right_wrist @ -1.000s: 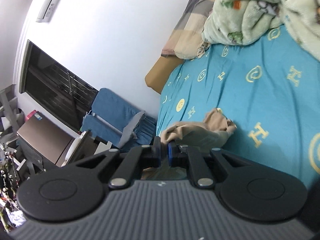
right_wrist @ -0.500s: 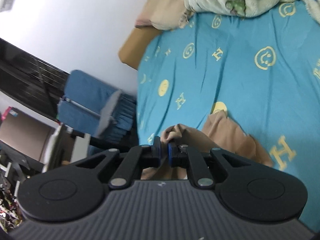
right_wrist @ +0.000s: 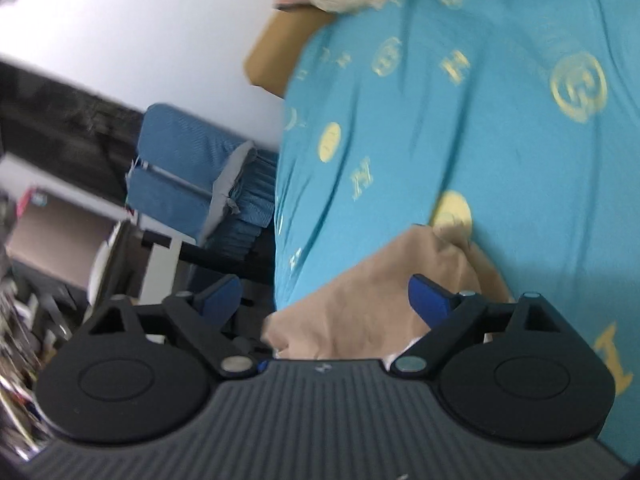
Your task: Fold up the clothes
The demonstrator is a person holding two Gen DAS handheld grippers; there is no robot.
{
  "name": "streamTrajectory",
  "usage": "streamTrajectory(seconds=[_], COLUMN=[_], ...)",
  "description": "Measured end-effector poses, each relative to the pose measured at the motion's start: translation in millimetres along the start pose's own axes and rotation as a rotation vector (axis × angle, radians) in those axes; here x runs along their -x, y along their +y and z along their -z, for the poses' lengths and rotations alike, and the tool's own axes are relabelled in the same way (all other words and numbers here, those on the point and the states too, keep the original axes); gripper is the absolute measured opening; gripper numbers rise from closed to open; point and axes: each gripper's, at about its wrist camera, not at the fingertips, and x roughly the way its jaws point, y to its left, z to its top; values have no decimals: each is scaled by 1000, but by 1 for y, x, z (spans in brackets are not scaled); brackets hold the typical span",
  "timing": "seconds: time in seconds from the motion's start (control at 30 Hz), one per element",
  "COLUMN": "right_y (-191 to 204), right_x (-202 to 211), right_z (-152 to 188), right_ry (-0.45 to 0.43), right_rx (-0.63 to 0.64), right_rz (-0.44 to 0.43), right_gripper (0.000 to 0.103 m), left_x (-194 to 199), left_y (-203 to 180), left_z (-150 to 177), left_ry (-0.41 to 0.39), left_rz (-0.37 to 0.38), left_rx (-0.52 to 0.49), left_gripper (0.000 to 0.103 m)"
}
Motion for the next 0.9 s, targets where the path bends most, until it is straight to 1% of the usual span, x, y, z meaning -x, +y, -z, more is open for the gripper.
streamTrajectory(seconds=[0.07, 0.1, 0.17, 0.2, 0.23, 0.27, 0.3, 0.33, 0.37, 0.4, 0.43, 0.5, 0.57, 0.6, 0.7, 0.73, 0.77, 0.8, 0.83, 0.87, 0.9], right_y=[0, -1, -3, -6, -10, -15, -17, -18, -18, -17, -12, 0, 9, 9, 6, 7, 9, 12, 14, 17, 19], right_x=[-3, -5, -10, -16, -23, -30, -37, -45, -50, -53, -53, -51, -50, -50, -49, -47, -45, -44, -42, -41, -39], right_z=[0, 1, 1, 1, 2, 3, 6, 9, 12, 15, 18, 21, 24, 23, 17, 15, 15, 15, 15, 17, 20], right_ry=[-15, -19, -27, -10, 19, 48, 76, 103, 113, 111, 91, 28, -28, -35, -24, -31, -46, -61, -77, -96, -111], right_rx=[73, 106, 173, 187, 184, 177, 178, 184, 203, 230, 277, 391, 479, 484, 434, 432, 441, 451, 460, 476, 493], right_rz=[71, 112, 193, 230, 252, 265, 271, 273, 278, 286, 291, 308, 345, 360, 372, 362, 351, 339, 327, 319, 305], right_gripper=[92, 92, 68, 63, 58, 54, 45, 35, 27, 14, 11, 9, 9, 9, 13, 16, 19, 32, 51, 59, 61], left_x=[-3, -8, -20, -27, -33, -39, -44, -46, -48, -49, -47, -41, -39, -40, -37, -34, -31, -27, -22, -21, -20], left_y=[-4, -3, 0, 3, 6, 8, 10, 10, 10, 10, 8, 4, -2, -4, -8, -10, -13, -16, -19, -22, -26], left_z=[4, 7, 11, 13, 15, 17, 18, 19, 19, 19, 19, 16, 16, 17, 17, 16, 16, 15, 15, 16, 17], left_ry=[12, 27, 58, 76, 92, 104, 108, 101, 94, 83, 54, 1, -20, -16, -17, -23, -32, -49, -65, -76, -82], left_rz=[-30, -49, -86, -99, -112, -124, -135, -146, -157, -167, -174, -171, -184, -186, -196, -197, -197, -185, -176, -173, -173], left_rx=[-58, -69, -89, -88, -86, -86, -92, -100, -107, -115, -124, -143, -175, -194, -218, -222, -227, -235, -247, -268, -288], left_gripper=[77, 75, 70, 69, 63, 55, 51, 40, 19, 8, 7, 7, 7, 8, 16, 25, 39, 45, 54, 55, 55])
